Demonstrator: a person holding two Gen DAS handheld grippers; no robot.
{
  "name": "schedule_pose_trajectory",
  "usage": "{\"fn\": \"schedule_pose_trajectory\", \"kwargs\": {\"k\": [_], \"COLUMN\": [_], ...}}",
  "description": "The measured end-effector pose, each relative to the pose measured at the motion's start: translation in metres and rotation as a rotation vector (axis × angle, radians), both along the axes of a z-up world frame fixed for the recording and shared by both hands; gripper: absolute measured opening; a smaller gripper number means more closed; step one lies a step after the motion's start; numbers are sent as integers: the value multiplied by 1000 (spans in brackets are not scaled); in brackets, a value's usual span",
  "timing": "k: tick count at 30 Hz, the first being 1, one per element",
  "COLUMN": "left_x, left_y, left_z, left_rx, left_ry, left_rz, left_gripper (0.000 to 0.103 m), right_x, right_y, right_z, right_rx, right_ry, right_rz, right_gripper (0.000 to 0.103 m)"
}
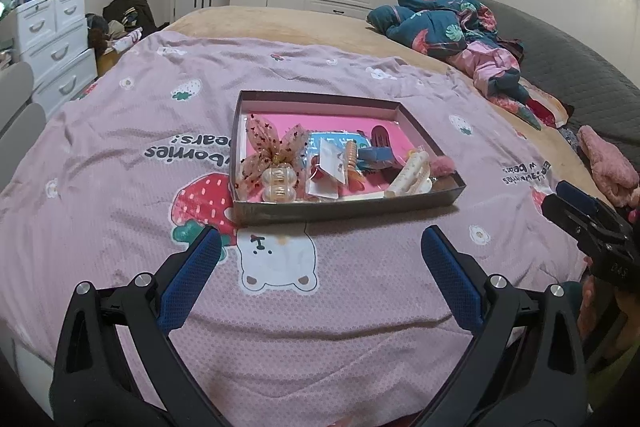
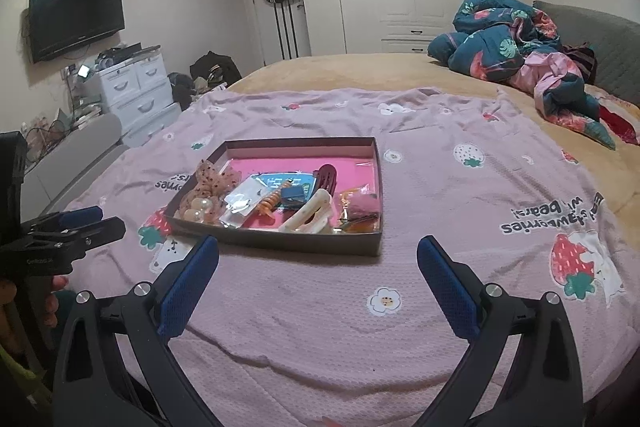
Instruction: Organize jewelry
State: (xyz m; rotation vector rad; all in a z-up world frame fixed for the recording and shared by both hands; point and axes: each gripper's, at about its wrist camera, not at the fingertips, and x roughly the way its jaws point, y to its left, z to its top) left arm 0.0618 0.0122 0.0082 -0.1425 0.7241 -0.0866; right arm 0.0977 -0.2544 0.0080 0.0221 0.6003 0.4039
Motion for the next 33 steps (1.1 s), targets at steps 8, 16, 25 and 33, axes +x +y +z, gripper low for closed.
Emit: {"fn": "schedule_pose_trajectory", "kwargs": {"k": [8,16,25,33], "left_x": [-2,-2,-3,-2], "left_y": [-6,-5,-4,-4], "left_z": [1,3,1,0], "left_rx": [7,6,10,12], "left_ry": [-4,-7,3,6], "left_rz": [-14,-4,-3,0], "left_gripper": [94,94,94,94], "right_x": [-2,-1,-1,-2], "right_y": [1,1,3,4], "right_z": [-3,-4,-4,-4], "right_rx": [-9,-9,-14,-13], "right_ry": [9,18,17,20], "right_rz": [-3,-2,4,7], "right_gripper": [99,99,99,99]}}
